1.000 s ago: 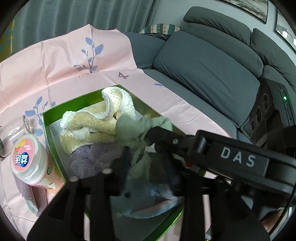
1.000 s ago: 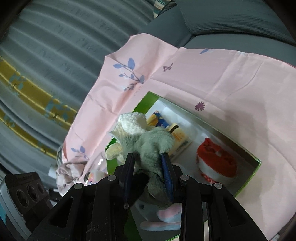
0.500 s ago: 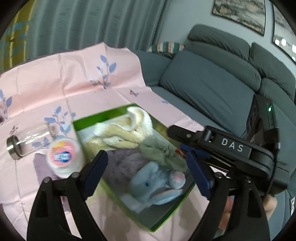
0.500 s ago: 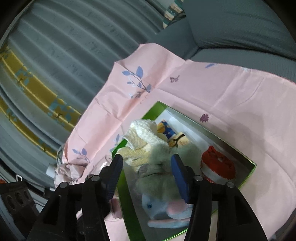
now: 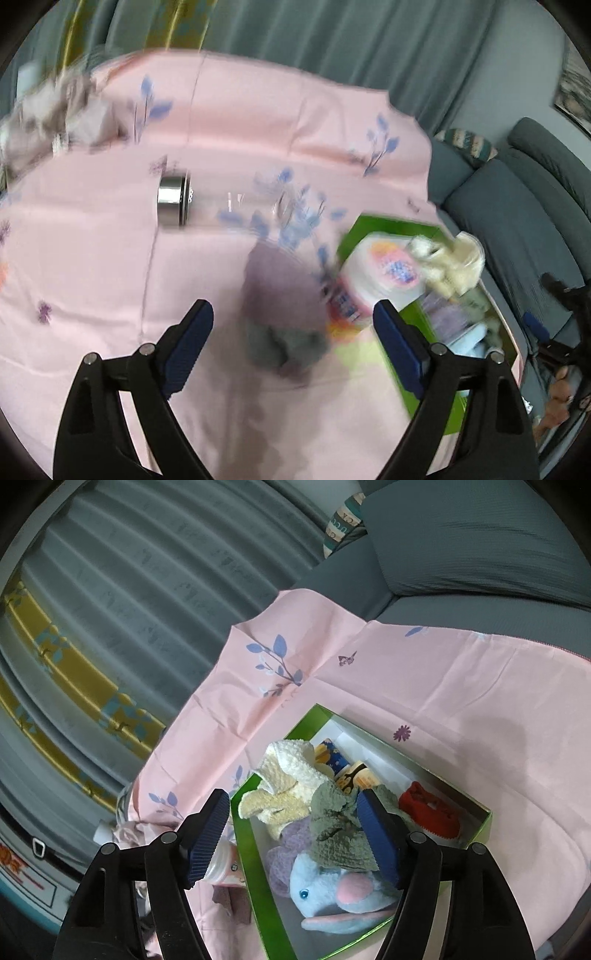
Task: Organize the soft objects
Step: 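Reach the right gripper to the lavender knit cloth and close on it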
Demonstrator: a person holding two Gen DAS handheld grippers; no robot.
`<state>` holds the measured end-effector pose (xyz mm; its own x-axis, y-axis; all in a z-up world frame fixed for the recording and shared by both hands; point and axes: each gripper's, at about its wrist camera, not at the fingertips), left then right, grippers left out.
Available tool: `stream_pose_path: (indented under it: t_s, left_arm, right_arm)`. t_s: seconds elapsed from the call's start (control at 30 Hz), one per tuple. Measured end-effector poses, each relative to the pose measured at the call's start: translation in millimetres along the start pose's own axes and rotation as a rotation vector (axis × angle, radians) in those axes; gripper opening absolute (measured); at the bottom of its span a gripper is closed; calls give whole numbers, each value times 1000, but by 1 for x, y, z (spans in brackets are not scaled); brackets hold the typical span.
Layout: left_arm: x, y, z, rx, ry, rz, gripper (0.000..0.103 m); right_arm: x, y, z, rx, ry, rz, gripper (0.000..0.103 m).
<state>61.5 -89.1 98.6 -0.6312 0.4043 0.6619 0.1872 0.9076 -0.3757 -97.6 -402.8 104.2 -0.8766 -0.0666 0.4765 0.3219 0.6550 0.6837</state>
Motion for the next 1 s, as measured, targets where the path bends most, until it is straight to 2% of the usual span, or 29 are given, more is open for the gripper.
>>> stream_pose_path:
  t_s: [0.07,0.2,0.27,0.3,0.33,0.43,0.47,0.53,0.57,0.63,0.67,0.77,0.87,1.0]
  left_arm:
    - [-19,11,3,32,48,7,87]
    - [-44,17,3,84,92,65,80]
    - [-55,15,2,87,108,92,79]
    - [-59,15,2,87,122,88,75]
    - [-65,16,3,97,143,66,64]
    - [-71,16,6,107,134,50,54]
    - [-72,15,7,100,131,41,47]
    - [-75,16,7,87,144,-9,16]
    - [-74,18,7,82,148,-34,15]
    - [-64,24,8,117,145,-9,12]
    - [-51,27,9,142,119,-14,12]
    - [-22,28,19,137,100,-31,12]
    - [6,35,36,158,128,-28,12]
    - [37,43,56,133,134,-72,12]
  right_arm:
    - [-1,2,1,11,7,-4,73]
    - [-2,6,3,34,11,4,73]
    - [-3,6,3,32,16,7,73]
    - [-4,6,3,30,19,7,73]
    - [-4,5,3,30,21,9,73]
    - [-5,8,4,43,20,19,73]
    - [-5,10,4,49,19,22,73]
    - [-7,15,5,67,23,23,73]
    - [-7,19,6,79,29,19,73]
    - [-9,26,9,103,40,16,73]
    - [-10,31,11,121,50,21,73]
    - [-13,50,20,179,82,18,73]
    - [-19,76,32,256,149,-41,73]
    - [-32,115,61,367,283,-138,73]
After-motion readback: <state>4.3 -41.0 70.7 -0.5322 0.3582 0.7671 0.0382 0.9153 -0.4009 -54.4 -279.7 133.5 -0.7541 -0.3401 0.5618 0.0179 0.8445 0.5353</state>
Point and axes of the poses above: each gripper's, at about its wrist camera, not at the fingertips, and x roughly against the way its jaws point, y to its left, z to its underside, and after that the axes turned 2 degrees about x, right-handed
